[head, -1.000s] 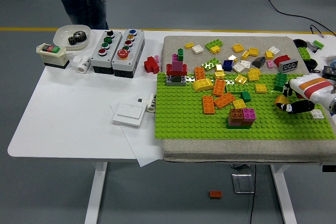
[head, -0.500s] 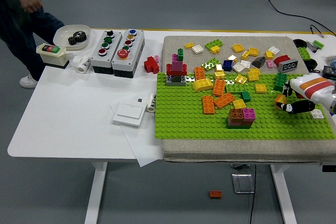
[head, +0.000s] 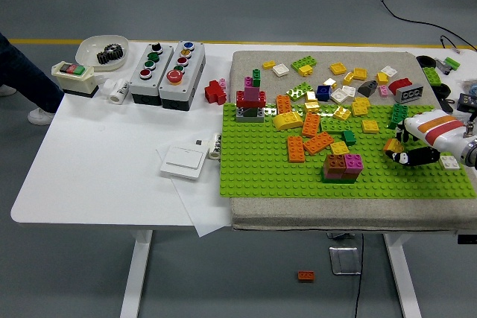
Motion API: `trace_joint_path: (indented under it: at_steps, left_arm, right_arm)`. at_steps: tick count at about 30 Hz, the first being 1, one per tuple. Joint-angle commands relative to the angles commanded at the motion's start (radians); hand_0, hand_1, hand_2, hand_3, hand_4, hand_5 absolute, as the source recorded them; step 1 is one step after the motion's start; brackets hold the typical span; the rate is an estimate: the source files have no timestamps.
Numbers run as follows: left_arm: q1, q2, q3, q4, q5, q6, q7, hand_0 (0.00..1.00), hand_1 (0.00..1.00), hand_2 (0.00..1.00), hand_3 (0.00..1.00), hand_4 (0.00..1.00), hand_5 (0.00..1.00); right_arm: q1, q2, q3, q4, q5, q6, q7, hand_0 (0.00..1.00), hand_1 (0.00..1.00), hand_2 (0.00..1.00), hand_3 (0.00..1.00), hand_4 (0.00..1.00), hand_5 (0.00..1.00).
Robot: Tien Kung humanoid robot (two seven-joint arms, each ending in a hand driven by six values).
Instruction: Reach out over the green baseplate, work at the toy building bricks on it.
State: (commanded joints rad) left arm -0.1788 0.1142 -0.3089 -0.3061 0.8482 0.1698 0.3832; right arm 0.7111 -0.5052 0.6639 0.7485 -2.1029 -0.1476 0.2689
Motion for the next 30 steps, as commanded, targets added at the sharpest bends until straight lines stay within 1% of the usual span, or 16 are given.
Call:
trace_joint_path:
  at_steps: [1, 2, 7, 8, 13, 14, 22, 30]
  left_arm:
    - [0.000, 0.000, 0.000, 0.000, 0.000, 0.000, 0.000, 0.794, 0.781, 0.768, 0.595, 0.659, 0.667]
    - [0.000, 0.000, 0.000, 0.000, 0.001, 0.000, 0.000, 0.793, 0.781, 0.768, 0.595, 0.658, 0.666]
    - [0.000, 0.000, -0.002, 0.000, 0.003, -0.001, 0.001, 0.793, 0.781, 0.768, 0.595, 0.658, 0.666]
    - [0.000, 0.000, -0.002, 0.000, 0.003, -0.001, 0.001, 0.793, 0.781, 0.768, 0.594, 0.658, 0.667]
    - [-0.001, 0.000, -0.001, -0.001, 0.000, -0.002, 0.001, 0.793, 0.781, 0.768, 0.594, 0.658, 0.667]
    - [-0.002, 0.000, 0.000, -0.001, 0.000, -0.002, 0.000, 0.793, 0.782, 0.768, 0.594, 0.658, 0.667]
    - [-0.004, 0.000, 0.001, -0.001, -0.003, -0.002, 0.000, 0.793, 0.781, 0.768, 0.595, 0.658, 0.667]
    - [-0.006, 0.001, 0.006, -0.002, -0.010, -0.001, -0.002, 0.793, 0.782, 0.768, 0.594, 0.658, 0.667]
  right_arm:
    - [0.000, 0.000, 0.000, 0.000, 0.000, 0.001, 0.000, 0.375, 0.461, 0.519, 0.508, 0.707, 0.596]
    - [-0.001, 0.000, 0.001, 0.001, 0.000, 0.003, -0.002, 0.412, 0.486, 0.540, 0.518, 0.723, 0.573]
    - [-0.004, -0.001, 0.004, -0.003, 0.005, 0.018, -0.005, 0.412, 0.486, 0.540, 0.518, 0.723, 0.573]
    - [-0.004, -0.002, 0.004, -0.004, 0.005, 0.019, -0.005, 0.448, 0.529, 0.576, 0.536, 0.748, 0.545]
    - [-0.006, -0.001, 0.006, -0.007, 0.011, 0.033, -0.004, 0.448, 0.529, 0.576, 0.536, 0.748, 0.545]
    - [-0.006, -0.001, 0.007, -0.009, 0.011, 0.034, -0.004, 0.472, 0.550, 0.600, 0.555, 0.765, 0.535]
    - [-0.007, -0.001, 0.006, -0.012, 0.014, 0.029, -0.005, 0.460, 0.546, 0.603, 0.554, 0.759, 0.542]
    - [-0.006, -0.004, 0.012, -0.010, 0.006, 0.035, -0.010, 0.451, 0.538, 0.589, 0.547, 0.756, 0.547]
